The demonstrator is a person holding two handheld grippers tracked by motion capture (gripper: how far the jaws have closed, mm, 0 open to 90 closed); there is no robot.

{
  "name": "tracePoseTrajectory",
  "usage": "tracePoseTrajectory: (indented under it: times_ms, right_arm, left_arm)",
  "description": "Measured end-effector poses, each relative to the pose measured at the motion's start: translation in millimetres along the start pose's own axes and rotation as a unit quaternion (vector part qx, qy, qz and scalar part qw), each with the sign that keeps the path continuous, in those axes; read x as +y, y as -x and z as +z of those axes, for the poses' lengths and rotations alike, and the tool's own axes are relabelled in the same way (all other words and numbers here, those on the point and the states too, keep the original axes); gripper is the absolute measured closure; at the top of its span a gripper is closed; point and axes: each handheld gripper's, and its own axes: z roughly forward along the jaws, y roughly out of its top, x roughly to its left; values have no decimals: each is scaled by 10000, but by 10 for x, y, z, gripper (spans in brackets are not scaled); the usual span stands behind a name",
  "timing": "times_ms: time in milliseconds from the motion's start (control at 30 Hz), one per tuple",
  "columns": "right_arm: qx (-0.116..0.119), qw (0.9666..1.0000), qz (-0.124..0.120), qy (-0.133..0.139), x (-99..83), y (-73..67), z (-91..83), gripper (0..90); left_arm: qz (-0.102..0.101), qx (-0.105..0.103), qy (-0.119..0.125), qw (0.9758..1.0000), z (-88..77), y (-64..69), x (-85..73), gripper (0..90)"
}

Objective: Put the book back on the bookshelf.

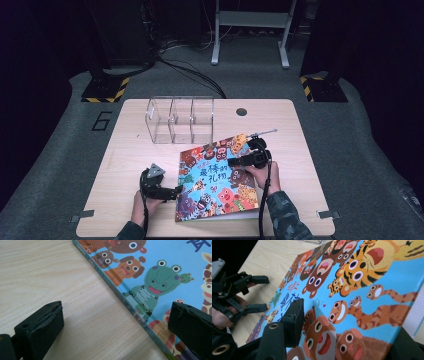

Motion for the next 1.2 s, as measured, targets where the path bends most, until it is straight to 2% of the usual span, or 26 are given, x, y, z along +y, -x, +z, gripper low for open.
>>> tracePoseTrajectory:
  times_ms: [67, 133, 200, 333, 400, 533, 700, 833, 967, 1000, 1067, 1200]
  right_arm:
    - [110, 9999, 74, -16, 21, -2, 4, 436]
    - [160, 9999, 19, -6, 50, 3, 5, 418]
    - [272, 9996, 63, -38, 76, 12, 9, 386]
    - [178, 9998, -4, -23, 126, 30, 26, 349]
    - [114, 9999, 91, -5, 150, 30, 36, 334]
    - [17, 9999, 120, 94, 198, 48, 60, 354]
    - [-99, 9994, 97, 312, 225, 58, 61, 445]
    - [-165, 9992, 53, 365, 234, 64, 53, 512]
    - [-204, 9990, 4, 393, 253, 82, 55, 517]
    - [-194, 9989, -63, 426, 258, 97, 61, 518]
    - [-174, 9992, 30, 358, 269, 105, 60, 516]
    - [-98, 9990, 15, 429, 281, 151, 65, 558]
  left_arm:
    - [31, -13, -10, 10000, -3, -5, 0, 3]
    - [35, -7, -18, 10000, -6, -5, -2, 4]
    - [39, -8, -21, 10000, -6, -5, -2, 4]
    - [51, -4, -24, 10000, -6, -5, -2, 4]
    - [51, -3, -23, 10000, -6, -4, -2, 4]
    - [51, -8, -25, 10000, -7, -5, -2, 4]
    - [49, -17, -24, 10000, -8, -6, -2, 5]
    - [40, -25, -24, 10000, -9, -7, -3, 6]
    - [43, -25, -23, 10000, -9, -6, -3, 6]
    - [44, -26, -25, 10000, -9, -6, -3, 6]
    - [45, -30, -22, 10000, -9, -4, -3, 9]
    - [44, -35, -18, 10000, -9, -6, -4, 9]
